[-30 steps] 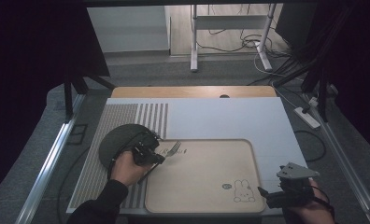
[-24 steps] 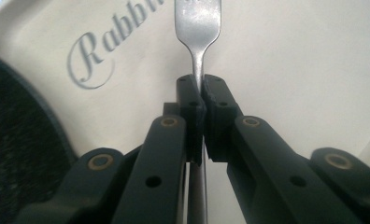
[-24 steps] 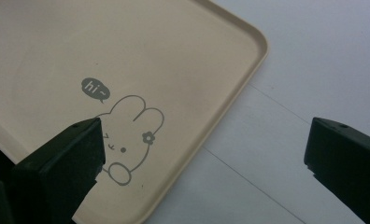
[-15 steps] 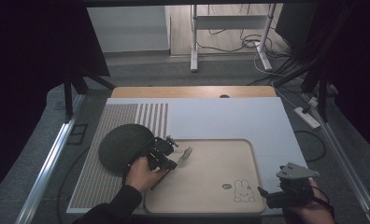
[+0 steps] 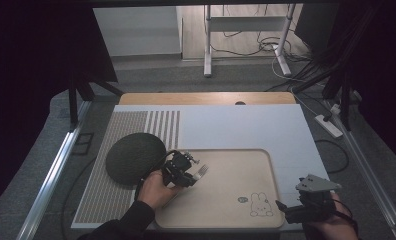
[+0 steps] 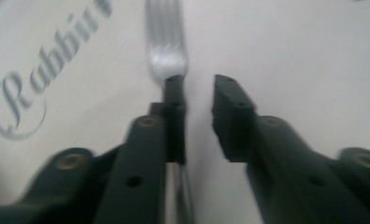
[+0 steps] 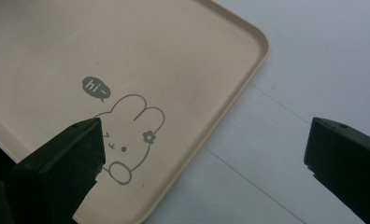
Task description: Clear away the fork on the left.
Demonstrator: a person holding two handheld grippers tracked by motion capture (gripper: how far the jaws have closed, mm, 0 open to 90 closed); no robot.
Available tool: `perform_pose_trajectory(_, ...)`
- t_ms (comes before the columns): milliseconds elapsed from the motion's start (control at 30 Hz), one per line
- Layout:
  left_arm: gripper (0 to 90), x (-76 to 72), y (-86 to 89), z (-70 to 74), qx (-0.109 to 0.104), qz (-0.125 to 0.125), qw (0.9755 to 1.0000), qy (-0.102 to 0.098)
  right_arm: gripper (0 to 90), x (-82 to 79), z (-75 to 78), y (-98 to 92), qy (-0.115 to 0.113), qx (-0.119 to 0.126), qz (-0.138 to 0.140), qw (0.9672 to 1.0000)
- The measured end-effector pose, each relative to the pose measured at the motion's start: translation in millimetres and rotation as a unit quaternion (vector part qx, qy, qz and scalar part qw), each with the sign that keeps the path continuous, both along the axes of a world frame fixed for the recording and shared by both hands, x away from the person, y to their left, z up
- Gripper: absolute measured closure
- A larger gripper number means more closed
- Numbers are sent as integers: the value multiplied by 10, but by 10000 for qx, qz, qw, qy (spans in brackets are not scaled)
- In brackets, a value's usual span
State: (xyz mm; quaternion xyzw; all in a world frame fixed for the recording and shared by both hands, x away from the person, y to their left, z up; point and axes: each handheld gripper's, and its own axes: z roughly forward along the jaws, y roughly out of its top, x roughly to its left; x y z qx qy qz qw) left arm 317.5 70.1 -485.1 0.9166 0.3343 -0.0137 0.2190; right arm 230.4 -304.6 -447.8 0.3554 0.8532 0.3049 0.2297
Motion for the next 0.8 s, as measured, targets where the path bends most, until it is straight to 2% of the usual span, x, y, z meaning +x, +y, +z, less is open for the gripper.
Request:
perform_pose_trajectory(67,886,9,-52,-55,122,-9,9999,93,0,-2,0,2,2,-1,-1,10000)
perform_pose_trajectory(167,890,47,-86,-163,353,-42,9992,175,0,-4,1,1,-11,-2,12,10000)
perform_pose_trajectory(233,890,77,-56,-173,302,37,9993,206,0,-4,1,1,-13,1,12,10000)
perform_pose_trajectory(300,890,94,-21,-169,419,138,9989,128,0,-3,0,0,-12,9,14,10000)
perform_pose_trajectory(433,891,142,92,-177,369,395,9983,205,0,-4,1,0,-8,-1,29,10000)
perform_pose_trajectory(800,890,250,420,-184,399,802,9955,319,0,-6,1,1,-7,-9,35,10000)
